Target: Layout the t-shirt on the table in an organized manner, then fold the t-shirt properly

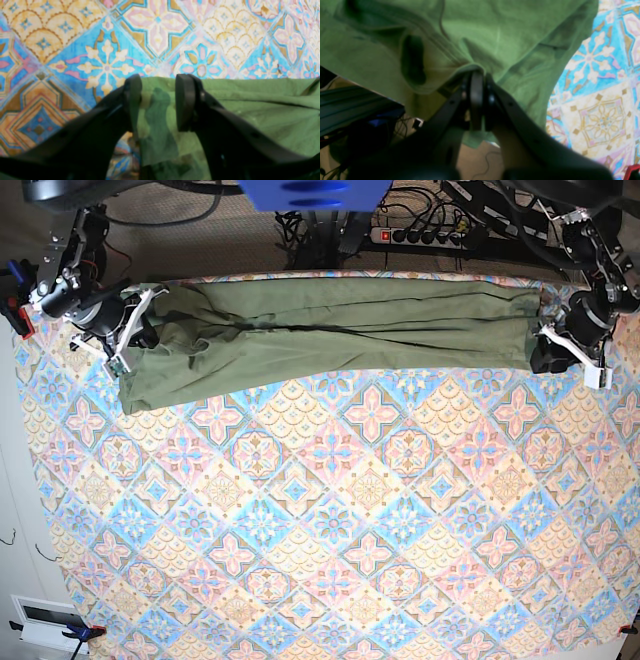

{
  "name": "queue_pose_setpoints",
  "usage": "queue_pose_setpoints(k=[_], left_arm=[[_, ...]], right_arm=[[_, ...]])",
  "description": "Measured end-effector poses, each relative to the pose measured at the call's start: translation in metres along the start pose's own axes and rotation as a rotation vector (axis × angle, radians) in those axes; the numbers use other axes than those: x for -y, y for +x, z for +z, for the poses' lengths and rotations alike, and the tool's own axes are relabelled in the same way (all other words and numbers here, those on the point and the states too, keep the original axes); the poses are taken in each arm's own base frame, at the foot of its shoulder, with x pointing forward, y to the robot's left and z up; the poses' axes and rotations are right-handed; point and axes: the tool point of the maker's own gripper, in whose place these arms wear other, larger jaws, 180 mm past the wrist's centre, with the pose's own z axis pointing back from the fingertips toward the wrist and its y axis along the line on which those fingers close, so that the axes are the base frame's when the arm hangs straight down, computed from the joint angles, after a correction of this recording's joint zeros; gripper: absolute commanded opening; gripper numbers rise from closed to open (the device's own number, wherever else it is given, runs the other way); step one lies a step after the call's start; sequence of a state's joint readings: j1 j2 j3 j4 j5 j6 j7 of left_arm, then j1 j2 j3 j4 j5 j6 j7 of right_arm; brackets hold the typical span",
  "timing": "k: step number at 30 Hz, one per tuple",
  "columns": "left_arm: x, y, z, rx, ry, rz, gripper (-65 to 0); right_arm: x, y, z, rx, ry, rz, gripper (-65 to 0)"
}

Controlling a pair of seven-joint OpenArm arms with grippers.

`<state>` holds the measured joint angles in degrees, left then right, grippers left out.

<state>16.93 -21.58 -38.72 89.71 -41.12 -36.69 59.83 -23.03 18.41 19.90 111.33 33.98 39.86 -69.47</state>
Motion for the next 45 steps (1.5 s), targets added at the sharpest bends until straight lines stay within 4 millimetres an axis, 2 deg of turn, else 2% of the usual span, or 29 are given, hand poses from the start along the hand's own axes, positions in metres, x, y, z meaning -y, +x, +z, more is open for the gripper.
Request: queue_pose_setpoints(k=[2,7,9,12,18,25,31,36,39,41,42,44,45], left_arm=[[0.0,-0.001,0.0,-0.002,0.001,-0.001,-42.1],[0.0,-0.001,0.0,-0.002,0.0,0.0,-42.1],[0.0,0.0,0.0,-0.002,0.001,-0.001,-42.1],[0.0,-0.001,0.0,-0.002,0.0,0.0,-42.0],[-0.001,-0.001,0.001,-0.003,0.002,-0.002,-42.0],[-0.001,-0.001,0.001,-0.003,0.004,-0.002,-42.0],[-0.001,-0.001,0.001,-0.004,0.004,-0.001,-42.0],[-0.001,-0.001,0.001,-0.004,0.004,-0.002,-42.0],[0.0,-0.001,0.001,-0.002,0.0,0.002,-42.0],[0.0,-0.003,0.0,-0.008,0.0,0.001,-42.0],[-0.001,-0.003,0.0,-0.009,0.002,0.0,-42.0],[0.0,-0.002,0.0,-0.008,0.002,0.0,-42.0],[0.0,-0.002,0.0,-0.007,0.001,0.0,-42.0]], right_arm=[[-0.001,0.001,0.0,0.006,0.003,-0.002,-62.0],[-0.004,0.0,-0.003,-0.002,0.015,0.008,-48.9],[0.003,-0.007,-0.003,-0.041,-0.026,0.028,-44.8],[0.017,-0.019,-0.001,-0.112,-0.101,0.061,-44.0],[0.035,-0.016,0.013,-0.065,-0.149,0.006,-44.0],[0.004,0.018,0.014,0.132,0.035,-0.085,-44.0],[-0.008,0.022,0.009,0.125,0.082,-0.058,-44.0],[-0.053,0.022,-0.009,0.061,0.229,0.062,-44.0],[-0.08,0.037,-0.021,0.072,0.308,0.126,-44.0],[-0.08,0.059,-0.028,0.098,0.296,0.192,-44.0],[-0.073,0.069,-0.03,0.106,0.257,0.231,-44.0],[-0.06,0.075,-0.038,0.089,0.185,0.271,-44.0],[-0.056,0.071,-0.043,0.06,0.156,0.278,-44.0]])
